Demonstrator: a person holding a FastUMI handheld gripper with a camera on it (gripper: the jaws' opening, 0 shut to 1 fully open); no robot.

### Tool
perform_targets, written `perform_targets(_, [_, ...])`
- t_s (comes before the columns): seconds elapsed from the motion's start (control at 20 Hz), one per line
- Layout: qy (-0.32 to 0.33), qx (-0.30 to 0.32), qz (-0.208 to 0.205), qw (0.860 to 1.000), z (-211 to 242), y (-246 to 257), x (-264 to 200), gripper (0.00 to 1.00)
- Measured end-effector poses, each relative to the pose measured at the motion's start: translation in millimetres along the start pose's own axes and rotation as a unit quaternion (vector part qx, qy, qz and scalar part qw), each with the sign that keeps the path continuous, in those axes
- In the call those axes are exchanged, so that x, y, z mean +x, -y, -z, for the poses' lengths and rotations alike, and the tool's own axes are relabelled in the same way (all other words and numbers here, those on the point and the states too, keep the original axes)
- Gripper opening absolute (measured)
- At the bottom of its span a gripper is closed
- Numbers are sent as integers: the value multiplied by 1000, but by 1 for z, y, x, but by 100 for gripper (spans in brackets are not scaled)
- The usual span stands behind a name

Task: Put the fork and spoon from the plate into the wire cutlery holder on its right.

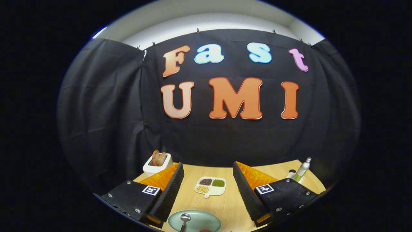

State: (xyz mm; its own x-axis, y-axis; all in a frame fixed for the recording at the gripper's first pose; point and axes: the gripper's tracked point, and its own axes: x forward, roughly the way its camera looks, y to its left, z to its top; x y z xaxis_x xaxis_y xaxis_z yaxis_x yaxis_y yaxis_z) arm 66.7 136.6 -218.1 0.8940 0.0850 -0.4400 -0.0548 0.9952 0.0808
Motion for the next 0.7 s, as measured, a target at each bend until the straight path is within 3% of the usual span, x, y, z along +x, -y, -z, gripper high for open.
perform_targets(0.2, [-140, -10, -26, 990, 74, -26, 3, 92])
perform_targets(0.4, [-282, -4, -41, 958, 155, -39, 7, 93])
perform_targets(0.7, [-409, 1, -66, 910, 226, -57, -1, 91])
